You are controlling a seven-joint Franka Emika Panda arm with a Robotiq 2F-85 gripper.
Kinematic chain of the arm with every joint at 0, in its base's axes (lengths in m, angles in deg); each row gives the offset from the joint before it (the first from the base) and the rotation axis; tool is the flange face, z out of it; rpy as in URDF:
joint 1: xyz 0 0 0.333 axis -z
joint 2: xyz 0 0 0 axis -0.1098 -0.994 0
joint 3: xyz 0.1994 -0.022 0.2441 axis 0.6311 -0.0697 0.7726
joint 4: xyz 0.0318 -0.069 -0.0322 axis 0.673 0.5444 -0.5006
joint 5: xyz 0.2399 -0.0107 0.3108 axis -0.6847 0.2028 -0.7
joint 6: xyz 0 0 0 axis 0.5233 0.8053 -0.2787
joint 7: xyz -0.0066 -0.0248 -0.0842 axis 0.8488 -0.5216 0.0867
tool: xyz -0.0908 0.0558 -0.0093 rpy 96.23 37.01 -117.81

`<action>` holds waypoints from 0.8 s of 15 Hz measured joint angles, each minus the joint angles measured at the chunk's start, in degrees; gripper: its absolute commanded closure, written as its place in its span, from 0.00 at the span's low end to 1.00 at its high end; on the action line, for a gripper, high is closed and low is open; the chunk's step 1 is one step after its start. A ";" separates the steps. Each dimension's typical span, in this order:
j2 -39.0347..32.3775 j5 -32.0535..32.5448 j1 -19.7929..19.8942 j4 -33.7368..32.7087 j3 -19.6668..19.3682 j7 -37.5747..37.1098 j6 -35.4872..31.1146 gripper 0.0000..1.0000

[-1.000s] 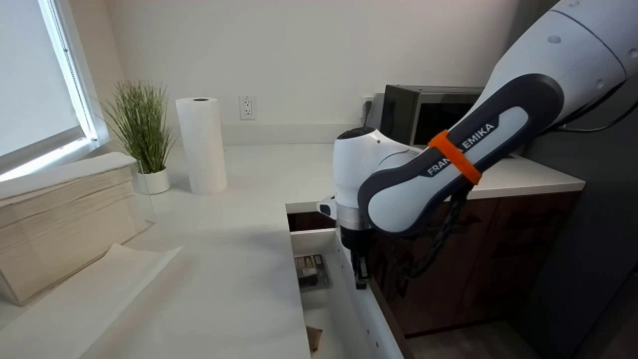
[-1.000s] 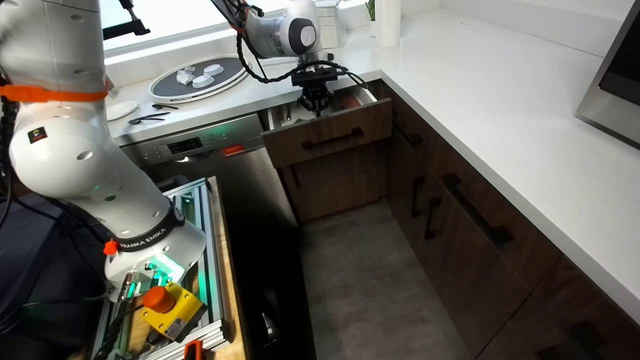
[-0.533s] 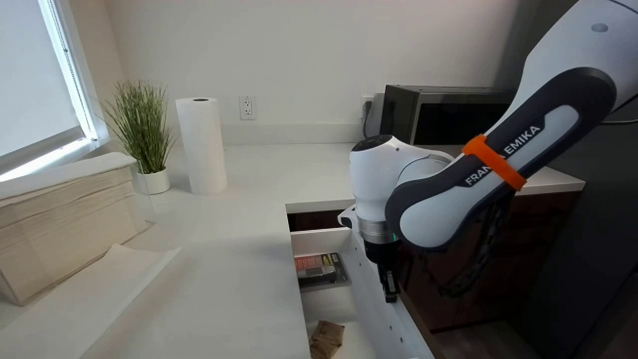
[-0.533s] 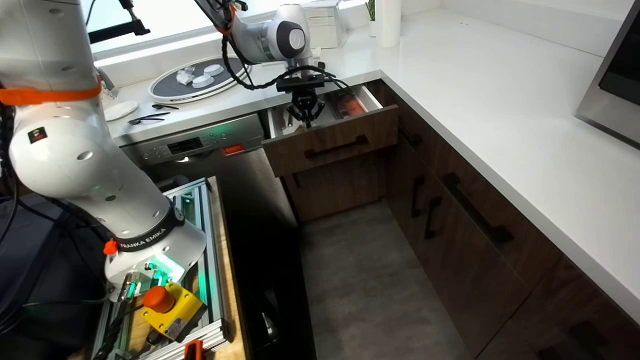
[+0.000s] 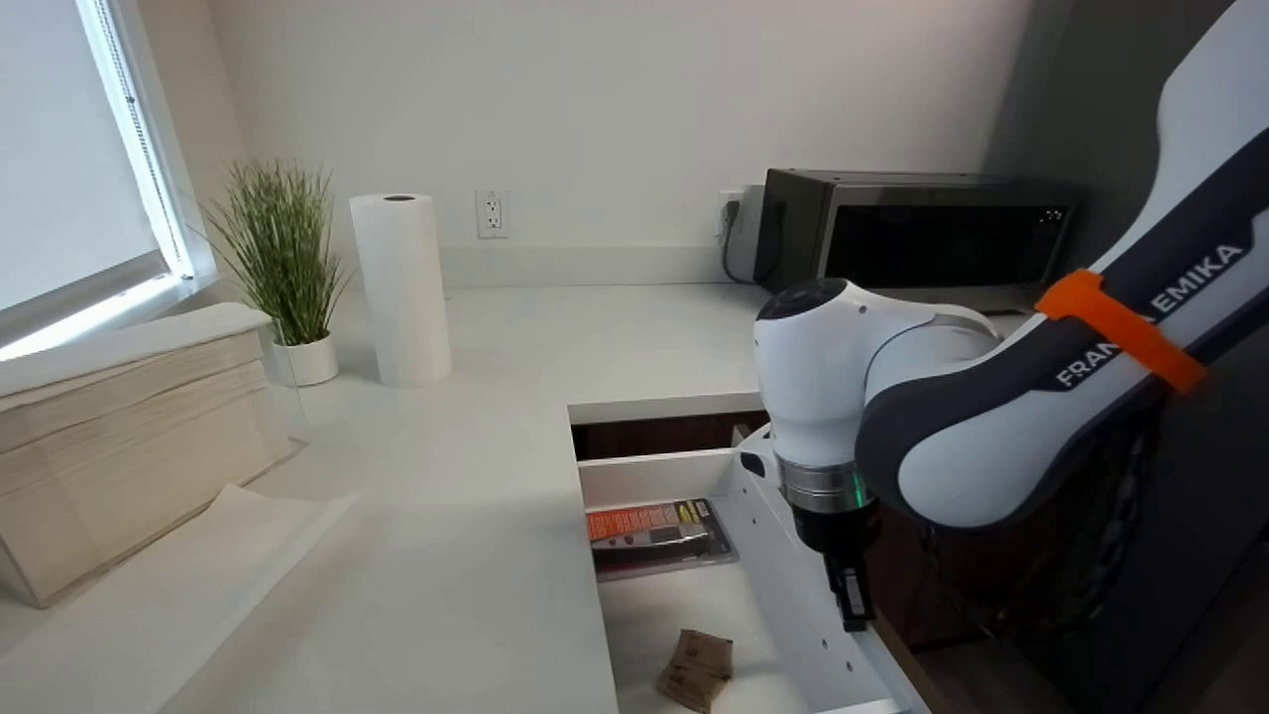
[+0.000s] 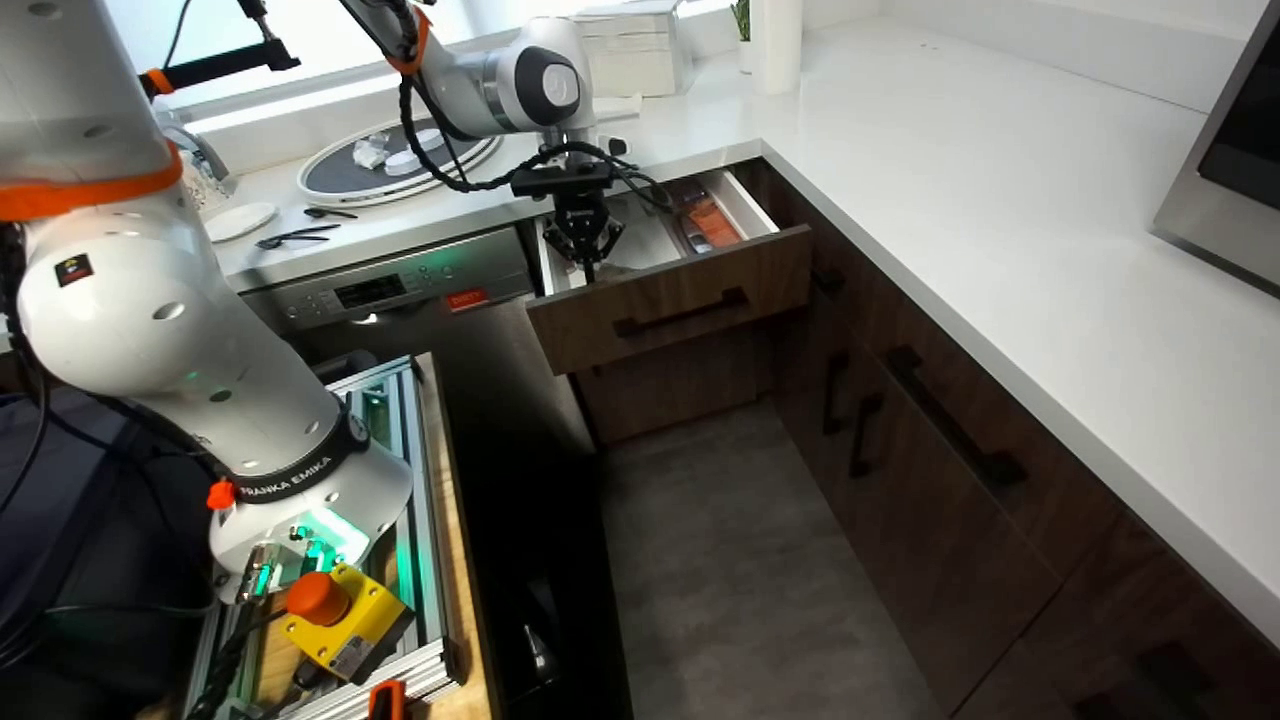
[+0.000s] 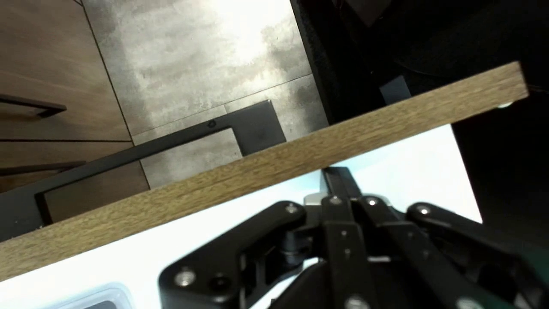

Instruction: Open the drawer

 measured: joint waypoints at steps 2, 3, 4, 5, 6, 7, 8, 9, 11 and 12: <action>2.42 -0.19 0.19 2.43 0.00 -1.24 0.57 1.00; 3.87 -0.33 0.35 3.81 -0.01 -1.87 1.94 1.00; 5.50 -0.57 0.59 5.36 -0.01 -2.37 3.30 1.00; 7.23 -0.72 0.96 7.09 -0.03 -2.61 4.49 1.00; 8.83 -0.95 1.43 8.76 -0.07 -2.65 5.04 1.00; 10.25 -1.17 1.87 10.17 -0.20 -2.65 5.14 1.00; 11.61 -1.75 2.29 11.21 -0.40 -2.66 5.14 1.00; 13.00 -2.59 2.70 11.79 -0.62 -2.71 4.95 1.00; 16.24 -5.43 3.27 11.63 -1.12 -3.12 4.49 1.00; 18.17 -7.02 3.40 11.01 -1.33 -3.52 4.52 1.00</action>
